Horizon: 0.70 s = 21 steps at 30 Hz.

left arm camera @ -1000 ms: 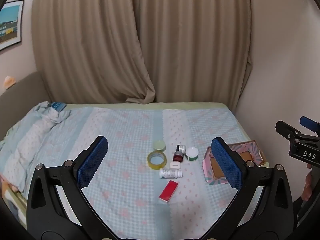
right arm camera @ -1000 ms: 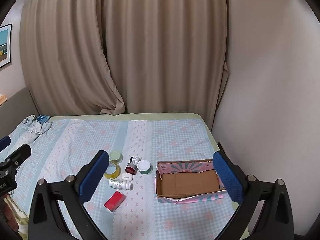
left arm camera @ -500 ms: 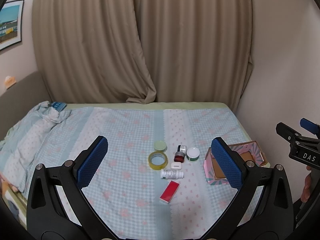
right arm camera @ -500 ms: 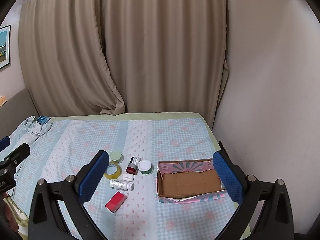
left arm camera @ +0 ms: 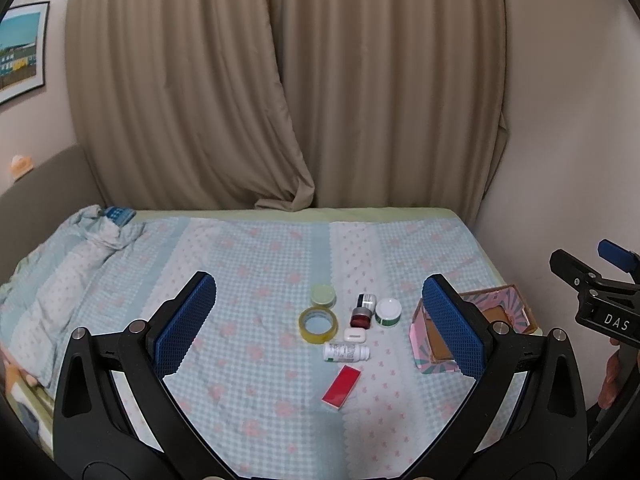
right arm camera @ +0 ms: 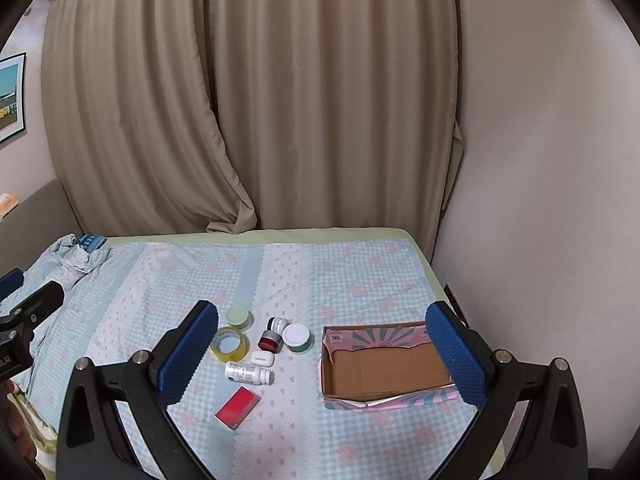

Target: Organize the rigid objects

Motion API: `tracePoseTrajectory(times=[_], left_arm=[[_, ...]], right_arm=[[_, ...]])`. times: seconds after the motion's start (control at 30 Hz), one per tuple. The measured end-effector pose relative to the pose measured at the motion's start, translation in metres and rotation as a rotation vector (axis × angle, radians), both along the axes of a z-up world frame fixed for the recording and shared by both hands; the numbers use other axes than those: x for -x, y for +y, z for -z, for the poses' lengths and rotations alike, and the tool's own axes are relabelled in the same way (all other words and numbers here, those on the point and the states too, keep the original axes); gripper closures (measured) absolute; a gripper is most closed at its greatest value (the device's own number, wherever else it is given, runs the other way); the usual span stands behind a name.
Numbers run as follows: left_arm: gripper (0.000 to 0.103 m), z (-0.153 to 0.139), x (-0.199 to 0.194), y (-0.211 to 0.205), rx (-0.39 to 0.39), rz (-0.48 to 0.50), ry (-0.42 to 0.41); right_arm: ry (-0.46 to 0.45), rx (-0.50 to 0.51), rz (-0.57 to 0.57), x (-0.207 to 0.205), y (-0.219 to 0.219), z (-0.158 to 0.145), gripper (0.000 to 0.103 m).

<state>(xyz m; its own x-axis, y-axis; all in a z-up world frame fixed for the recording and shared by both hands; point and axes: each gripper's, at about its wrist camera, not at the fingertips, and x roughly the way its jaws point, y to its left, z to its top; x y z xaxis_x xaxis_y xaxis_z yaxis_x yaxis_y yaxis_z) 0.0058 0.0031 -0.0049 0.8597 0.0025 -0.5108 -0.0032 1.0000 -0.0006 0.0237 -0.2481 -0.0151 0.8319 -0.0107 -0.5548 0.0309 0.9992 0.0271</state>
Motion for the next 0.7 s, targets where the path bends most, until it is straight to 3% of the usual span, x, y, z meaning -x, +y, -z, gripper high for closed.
tracePoseTrajectory(times=[0.7], left_arm=[[0.001,-0.0059,-0.0046,-0.0005,-0.004,0.001,-0.004]], right_arm=[[-0.002,0.005,-0.002,0.0005,-0.0001,0.0009,0.0]])
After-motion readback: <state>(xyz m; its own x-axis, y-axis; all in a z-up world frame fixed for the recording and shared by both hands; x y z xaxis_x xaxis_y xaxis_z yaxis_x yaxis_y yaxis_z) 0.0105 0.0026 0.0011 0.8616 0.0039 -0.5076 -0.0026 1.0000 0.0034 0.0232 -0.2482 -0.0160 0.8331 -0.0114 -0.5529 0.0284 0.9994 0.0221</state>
